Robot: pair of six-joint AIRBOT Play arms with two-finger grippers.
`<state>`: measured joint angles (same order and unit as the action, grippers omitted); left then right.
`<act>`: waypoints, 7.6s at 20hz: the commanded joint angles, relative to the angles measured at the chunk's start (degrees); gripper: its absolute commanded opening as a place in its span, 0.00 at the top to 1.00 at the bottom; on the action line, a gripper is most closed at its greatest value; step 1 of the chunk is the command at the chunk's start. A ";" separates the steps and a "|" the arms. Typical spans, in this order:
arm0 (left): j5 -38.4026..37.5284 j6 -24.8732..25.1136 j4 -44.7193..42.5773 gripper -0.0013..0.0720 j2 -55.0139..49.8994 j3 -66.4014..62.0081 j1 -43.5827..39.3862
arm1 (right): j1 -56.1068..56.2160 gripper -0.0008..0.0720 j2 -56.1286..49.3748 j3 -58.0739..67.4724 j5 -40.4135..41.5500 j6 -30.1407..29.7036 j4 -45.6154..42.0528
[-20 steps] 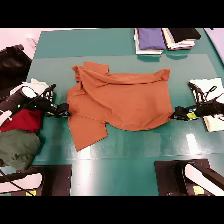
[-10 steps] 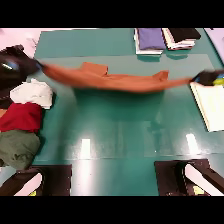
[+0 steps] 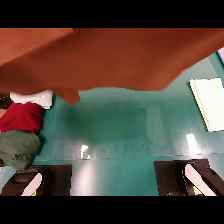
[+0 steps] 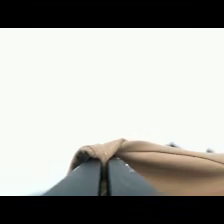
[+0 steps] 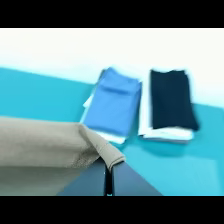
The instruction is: Fold the shirts.
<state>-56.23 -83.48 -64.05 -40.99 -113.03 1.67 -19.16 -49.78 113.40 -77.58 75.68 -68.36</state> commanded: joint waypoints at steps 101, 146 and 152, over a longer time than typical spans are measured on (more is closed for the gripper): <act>-11.56 -9.53 -11.04 0.95 -2.75 61.31 -11.63 | -1.88 0.97 -2.69 -57.57 -4.61 -2.51 -3.78; 9.53 -6.64 2.51 0.95 -54.60 28.63 -27.26 | 1.42 0.97 -45.79 -34.62 1.86 -12.92 19.28; 10.47 -6.49 5.99 0.95 -63.34 22.69 -30.49 | 9.84 0.97 -39.60 -18.14 -1.53 -5.51 19.37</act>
<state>-46.15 -90.08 -59.99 -100.31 -87.48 -27.29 -13.15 -91.64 88.20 -77.36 66.74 -49.21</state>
